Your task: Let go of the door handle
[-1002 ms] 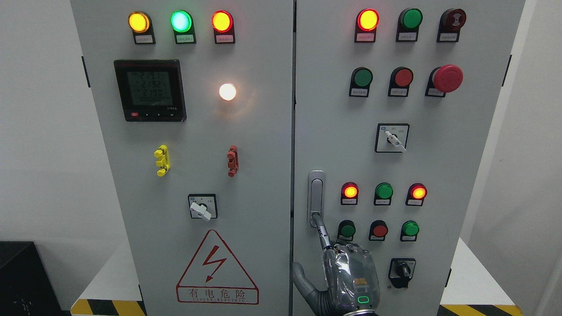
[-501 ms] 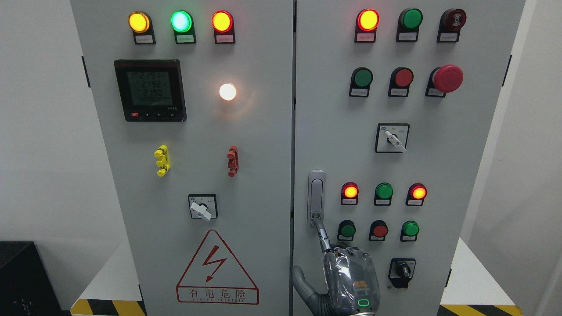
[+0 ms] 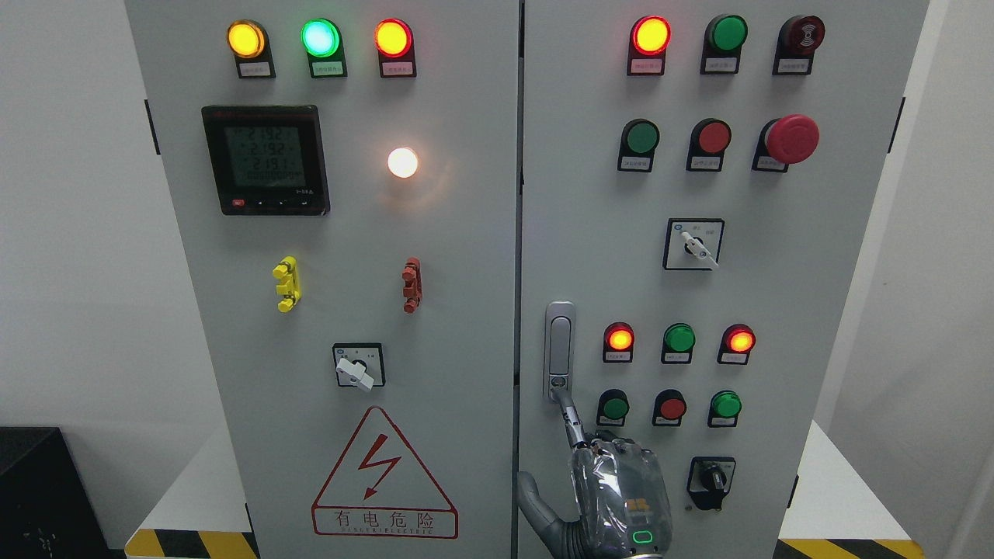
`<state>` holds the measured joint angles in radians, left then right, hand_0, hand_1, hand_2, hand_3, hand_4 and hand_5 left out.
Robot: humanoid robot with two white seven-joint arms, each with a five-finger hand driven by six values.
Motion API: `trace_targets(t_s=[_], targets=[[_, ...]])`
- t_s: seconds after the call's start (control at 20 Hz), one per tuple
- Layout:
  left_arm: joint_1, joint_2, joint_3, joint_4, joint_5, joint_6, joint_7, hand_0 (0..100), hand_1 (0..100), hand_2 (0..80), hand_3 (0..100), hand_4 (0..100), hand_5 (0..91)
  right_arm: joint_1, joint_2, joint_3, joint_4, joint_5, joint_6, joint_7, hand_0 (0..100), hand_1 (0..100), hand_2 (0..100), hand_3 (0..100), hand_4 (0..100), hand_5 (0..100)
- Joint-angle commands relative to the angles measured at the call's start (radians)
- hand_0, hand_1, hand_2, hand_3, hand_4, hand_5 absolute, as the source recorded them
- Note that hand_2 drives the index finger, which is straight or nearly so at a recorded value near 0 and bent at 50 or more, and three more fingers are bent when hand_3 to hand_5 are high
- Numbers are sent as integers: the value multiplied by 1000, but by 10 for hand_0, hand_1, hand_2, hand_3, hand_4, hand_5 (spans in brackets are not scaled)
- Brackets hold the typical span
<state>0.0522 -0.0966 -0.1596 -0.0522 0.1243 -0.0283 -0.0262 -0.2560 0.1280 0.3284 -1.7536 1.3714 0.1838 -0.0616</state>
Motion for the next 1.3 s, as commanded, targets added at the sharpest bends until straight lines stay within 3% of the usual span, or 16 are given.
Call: trace_targets(t_s=[0.0,1.25], targets=[[0,0,0,0,0,-1,2,0,0,45,107,4,0,1,1,3,0,-2,0,5,362,273,5,815,738,697],[0,0,0,0,0,-1,2,0,0,44,106,5,0,11,1,1,-6,-3,0,5,363,272,6,819,737,698]])
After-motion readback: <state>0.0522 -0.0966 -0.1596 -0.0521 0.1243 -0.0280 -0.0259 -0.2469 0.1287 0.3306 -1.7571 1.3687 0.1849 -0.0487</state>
